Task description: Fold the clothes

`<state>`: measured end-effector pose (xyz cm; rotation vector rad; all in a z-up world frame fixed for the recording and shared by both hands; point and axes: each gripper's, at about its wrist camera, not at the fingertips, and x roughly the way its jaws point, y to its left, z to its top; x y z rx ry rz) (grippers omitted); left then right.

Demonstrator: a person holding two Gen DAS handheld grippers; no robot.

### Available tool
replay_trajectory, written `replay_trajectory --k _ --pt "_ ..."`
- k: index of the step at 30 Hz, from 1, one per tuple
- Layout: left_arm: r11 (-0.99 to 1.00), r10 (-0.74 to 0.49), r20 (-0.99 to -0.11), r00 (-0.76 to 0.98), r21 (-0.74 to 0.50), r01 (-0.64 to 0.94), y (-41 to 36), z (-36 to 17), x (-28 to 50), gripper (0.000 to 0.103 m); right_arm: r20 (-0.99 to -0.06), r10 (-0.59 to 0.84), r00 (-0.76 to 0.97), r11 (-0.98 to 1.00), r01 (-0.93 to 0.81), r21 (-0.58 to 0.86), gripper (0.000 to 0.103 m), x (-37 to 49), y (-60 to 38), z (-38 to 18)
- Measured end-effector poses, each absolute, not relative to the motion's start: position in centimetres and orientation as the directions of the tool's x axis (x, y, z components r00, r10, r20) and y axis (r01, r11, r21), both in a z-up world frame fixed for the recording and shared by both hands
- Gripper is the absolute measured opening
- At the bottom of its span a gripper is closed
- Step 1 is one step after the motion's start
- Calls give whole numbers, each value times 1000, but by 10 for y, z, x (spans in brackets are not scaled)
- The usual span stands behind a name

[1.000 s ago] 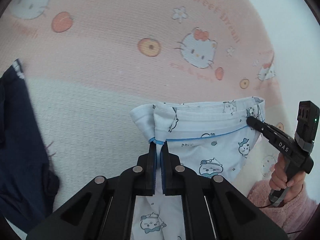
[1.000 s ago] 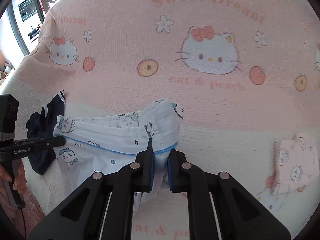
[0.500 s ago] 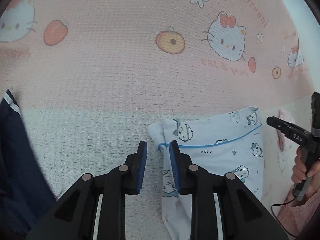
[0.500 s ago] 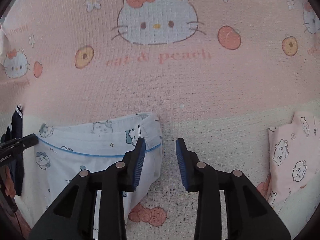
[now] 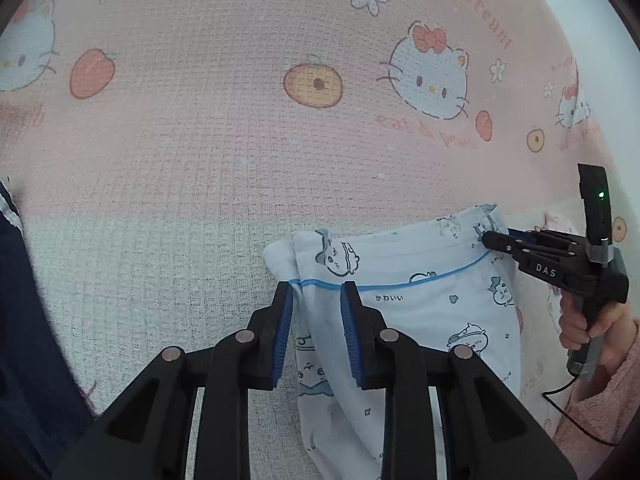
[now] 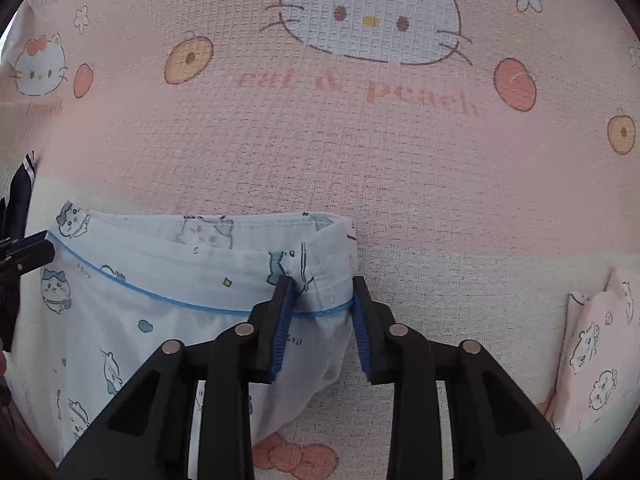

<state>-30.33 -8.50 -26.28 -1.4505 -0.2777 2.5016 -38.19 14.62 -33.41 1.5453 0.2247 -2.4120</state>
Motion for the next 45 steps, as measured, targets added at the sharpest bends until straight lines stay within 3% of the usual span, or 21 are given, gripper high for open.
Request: replay_trajectory --k 2,4,7,9,15,18,20,24,28,33,39,45 --pt "-955 293 -821 -490 -270 -119 -86 -260 -304 26 -899 -144 -413 -948 319 5 13 -377 144 -328" --pt "-946 323 -815 -481 -298 -129 -87 -263 -309 26 -892 -148 -428 -944 331 -2 11 -373 142 -323" --pt "-958 286 -845 -452 -246 -147 -80 -273 -319 26 -890 -148 -430 -943 332 -3 11 -374 143 -324" --pt "-974 210 -879 -428 -153 -165 -74 -280 -325 13 -897 -143 -419 -945 326 -2 10 -380 143 -328" --pt "-973 222 -885 -410 -173 -153 -84 -279 -337 13 -891 -170 -420 -954 297 42 10 -386 151 -329" --pt "-979 202 -858 -472 -193 -67 -107 -268 -338 15 -891 -211 -401 -957 269 106 16 -392 161 -331" --pt "-965 223 -853 -472 -262 18 -126 -260 -336 15 -885 -223 -408 -959 254 124 30 -391 167 -323" --pt "-930 329 -856 -399 -368 22 -113 -262 -285 15 -836 -259 -483 -963 197 185 39 -363 186 -280" --pt "-883 433 -841 -325 -468 35 -101 -265 -233 16 -835 -340 -433 -940 161 300 39 -310 196 -256" --pt "-816 544 -805 -236 -573 72 -84 -273 -177 16 -871 -396 -290 -918 148 368 39 -231 182 -275" --pt "-817 553 -816 -166 -570 82 -61 -296 -172 18 -921 -366 -137 -929 105 354 39 -166 163 -324" --pt "-828 538 -824 -177 -556 73 -53 -293 -162 28 -947 -287 -143 -948 183 259 39 -142 151 -325"
